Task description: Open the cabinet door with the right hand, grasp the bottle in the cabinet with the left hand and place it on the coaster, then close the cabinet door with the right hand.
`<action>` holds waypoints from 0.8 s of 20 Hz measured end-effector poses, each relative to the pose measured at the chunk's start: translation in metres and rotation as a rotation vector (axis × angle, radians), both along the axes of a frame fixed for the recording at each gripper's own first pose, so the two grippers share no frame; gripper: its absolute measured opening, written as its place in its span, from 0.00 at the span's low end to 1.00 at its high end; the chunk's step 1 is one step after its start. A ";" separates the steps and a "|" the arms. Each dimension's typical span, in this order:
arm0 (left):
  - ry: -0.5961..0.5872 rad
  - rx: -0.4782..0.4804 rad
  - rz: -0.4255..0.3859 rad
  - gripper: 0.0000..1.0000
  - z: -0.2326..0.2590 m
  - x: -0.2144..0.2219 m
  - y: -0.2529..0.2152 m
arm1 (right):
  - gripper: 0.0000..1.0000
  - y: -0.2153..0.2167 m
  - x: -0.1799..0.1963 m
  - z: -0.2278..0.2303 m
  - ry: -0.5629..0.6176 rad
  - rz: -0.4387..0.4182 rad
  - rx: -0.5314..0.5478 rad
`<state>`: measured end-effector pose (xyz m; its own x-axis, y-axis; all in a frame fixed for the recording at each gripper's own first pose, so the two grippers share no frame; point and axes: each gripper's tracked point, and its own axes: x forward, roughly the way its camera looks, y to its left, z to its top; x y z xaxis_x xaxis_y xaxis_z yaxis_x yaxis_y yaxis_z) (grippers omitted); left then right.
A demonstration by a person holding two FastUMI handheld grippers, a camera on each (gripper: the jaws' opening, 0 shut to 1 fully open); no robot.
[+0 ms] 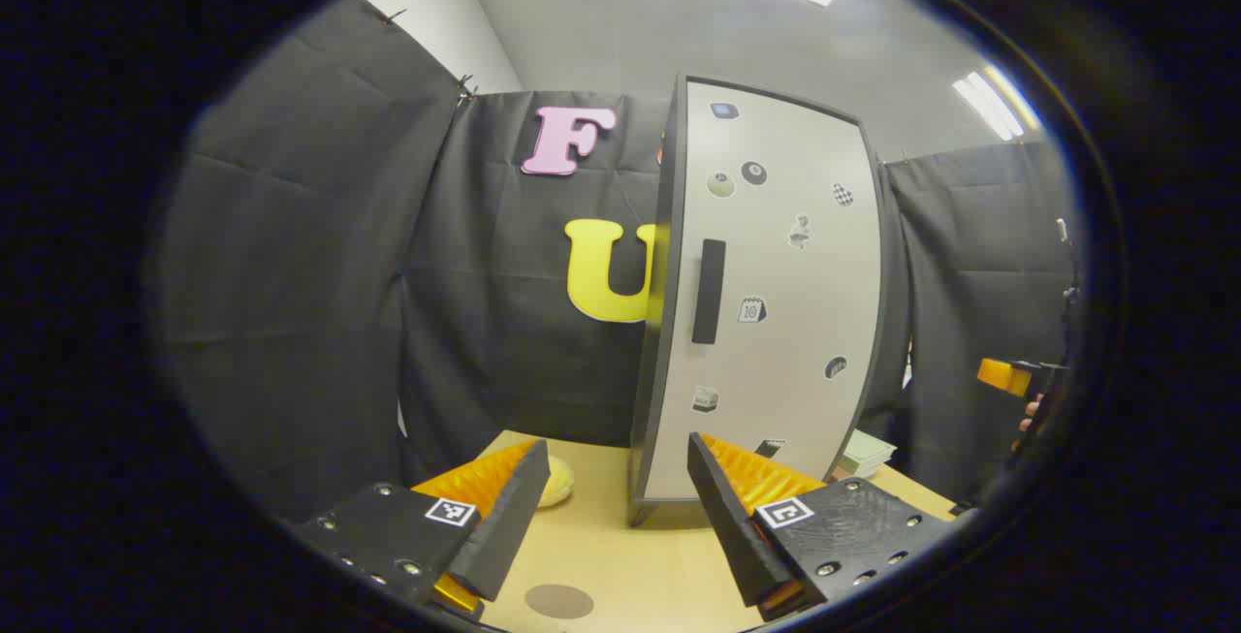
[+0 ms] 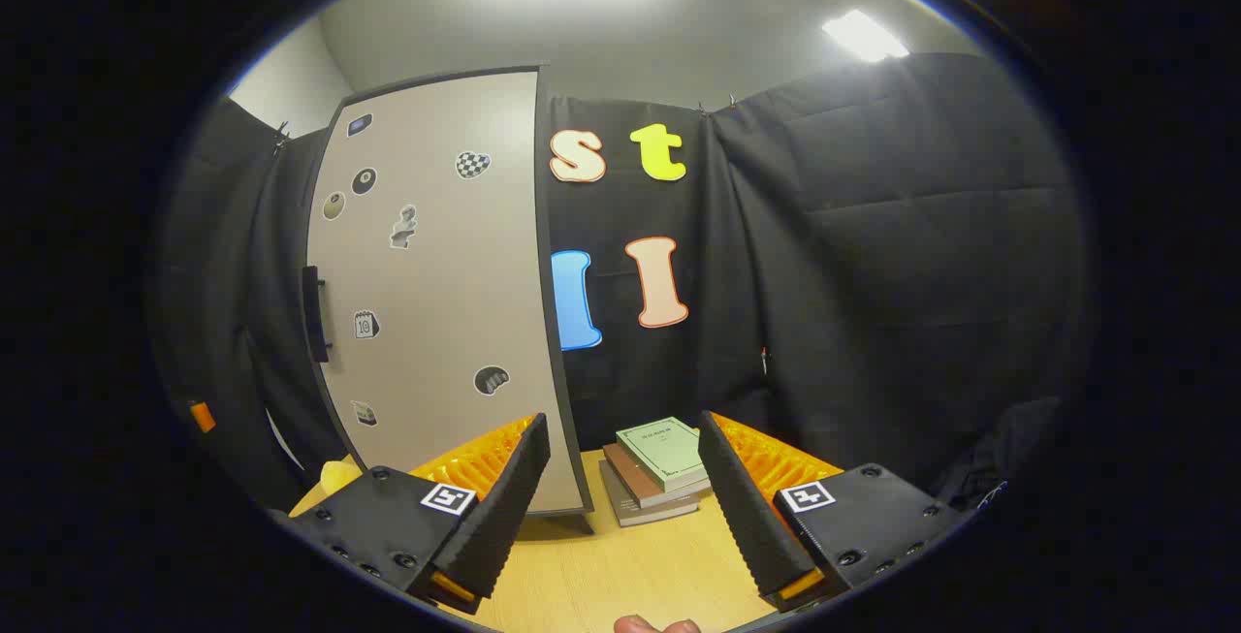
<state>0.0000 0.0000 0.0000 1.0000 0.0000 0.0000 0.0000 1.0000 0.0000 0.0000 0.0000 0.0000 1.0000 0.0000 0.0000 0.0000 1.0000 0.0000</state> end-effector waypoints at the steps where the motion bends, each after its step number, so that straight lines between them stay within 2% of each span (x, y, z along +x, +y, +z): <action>1: 0.004 0.008 -0.001 0.86 -0.001 0.001 -0.003 | 0.98 0.000 0.000 -0.001 0.004 0.004 -0.009; 12: 0.035 0.071 -0.018 0.86 -0.018 -0.016 -0.025 | 0.98 0.004 0.001 -0.012 0.063 0.056 -0.037; 13: 0.035 0.080 -0.017 0.89 -0.019 -0.019 -0.025 | 0.98 0.005 0.001 -0.013 0.070 0.062 -0.040; 15: 0.034 0.110 -0.003 0.86 -0.022 -0.022 -0.025 | 0.98 0.005 0.003 -0.018 0.086 0.066 -0.045; 16: 0.037 0.121 -0.009 0.89 -0.024 -0.026 -0.029 | 0.92 0.005 0.004 -0.019 0.089 0.063 -0.050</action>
<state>-0.0257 -0.0290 -0.0243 0.9993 -0.0063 -0.0372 0.0107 0.9926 0.1208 0.0039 0.0051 -0.0188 0.9940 0.0610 -0.0908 -0.0655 0.9968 -0.0467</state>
